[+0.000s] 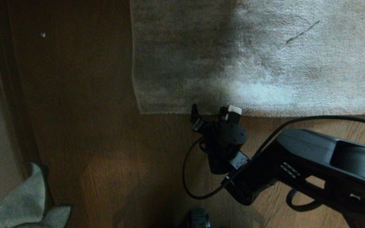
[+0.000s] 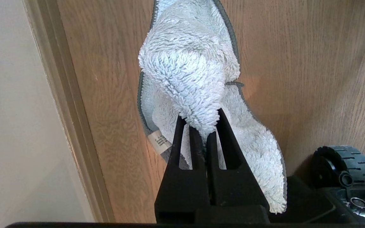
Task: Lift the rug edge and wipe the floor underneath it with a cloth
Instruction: Lift up the carpet
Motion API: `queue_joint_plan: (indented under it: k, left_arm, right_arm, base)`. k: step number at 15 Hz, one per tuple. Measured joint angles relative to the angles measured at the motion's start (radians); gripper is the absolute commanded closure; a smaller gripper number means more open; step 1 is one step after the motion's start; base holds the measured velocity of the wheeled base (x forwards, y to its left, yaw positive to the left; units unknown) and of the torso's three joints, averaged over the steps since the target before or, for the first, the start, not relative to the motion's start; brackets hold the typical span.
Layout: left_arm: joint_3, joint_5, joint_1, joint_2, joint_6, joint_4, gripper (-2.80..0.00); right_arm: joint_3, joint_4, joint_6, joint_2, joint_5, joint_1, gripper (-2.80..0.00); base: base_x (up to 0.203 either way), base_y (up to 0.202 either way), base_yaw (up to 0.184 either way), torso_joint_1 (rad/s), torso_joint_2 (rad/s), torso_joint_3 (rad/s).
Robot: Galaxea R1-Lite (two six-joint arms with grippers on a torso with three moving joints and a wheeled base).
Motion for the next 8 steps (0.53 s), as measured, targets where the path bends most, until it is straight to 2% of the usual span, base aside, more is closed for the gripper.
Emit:
queue_joint_plan:
  k: [8]
  left_arm:
    - [0.0,0.0,0.0,0.0,0.0,0.0,0.0]
  right_arm:
    - [-0.041,0.004,-0.015,-0.02,0.018,-0.009,-2.8]
  base:
    - [0.0,0.0,0.0,0.0,0.0,0.0]
